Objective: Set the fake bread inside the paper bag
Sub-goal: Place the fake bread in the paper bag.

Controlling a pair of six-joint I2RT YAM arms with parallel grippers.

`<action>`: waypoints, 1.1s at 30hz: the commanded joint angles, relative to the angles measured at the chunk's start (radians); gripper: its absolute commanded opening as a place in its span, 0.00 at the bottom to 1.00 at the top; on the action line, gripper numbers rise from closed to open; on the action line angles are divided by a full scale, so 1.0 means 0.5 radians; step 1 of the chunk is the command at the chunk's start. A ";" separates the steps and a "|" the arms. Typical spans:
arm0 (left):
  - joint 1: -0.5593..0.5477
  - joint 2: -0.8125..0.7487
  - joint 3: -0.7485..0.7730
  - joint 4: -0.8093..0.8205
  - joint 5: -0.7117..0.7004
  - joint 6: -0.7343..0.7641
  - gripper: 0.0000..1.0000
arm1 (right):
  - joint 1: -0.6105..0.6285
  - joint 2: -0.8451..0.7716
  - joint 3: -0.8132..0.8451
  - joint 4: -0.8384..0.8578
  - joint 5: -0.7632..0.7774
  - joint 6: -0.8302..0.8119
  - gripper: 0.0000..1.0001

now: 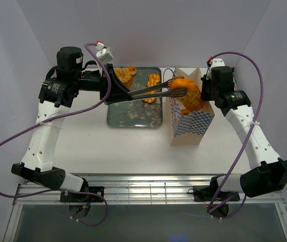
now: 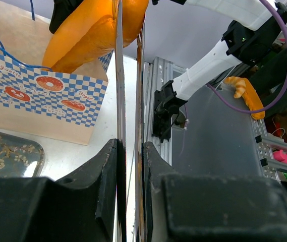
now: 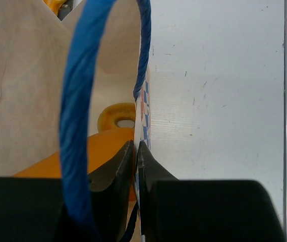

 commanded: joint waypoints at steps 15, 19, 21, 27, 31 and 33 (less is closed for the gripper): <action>-0.026 -0.219 0.024 -0.070 -0.040 0.039 0.00 | 0.008 -0.019 0.021 0.068 -0.040 -0.008 0.15; -0.026 -0.262 -0.090 -0.074 -0.098 0.036 0.00 | 0.008 -0.025 0.000 0.083 -0.034 -0.011 0.15; -0.026 -0.268 -0.099 -0.074 -0.110 0.039 0.00 | 0.008 -0.022 -0.003 0.083 -0.040 -0.011 0.15; -0.044 -0.063 -0.038 -0.074 -0.083 0.027 0.00 | 0.011 -0.025 -0.013 0.101 -0.053 -0.005 0.15; -0.143 0.124 -0.026 -0.086 -0.187 0.057 0.00 | 0.008 -0.034 -0.025 0.104 -0.031 0.001 0.15; -0.167 0.207 -0.013 -0.089 -0.236 0.061 0.00 | 0.008 -0.037 -0.031 0.111 -0.031 0.001 0.15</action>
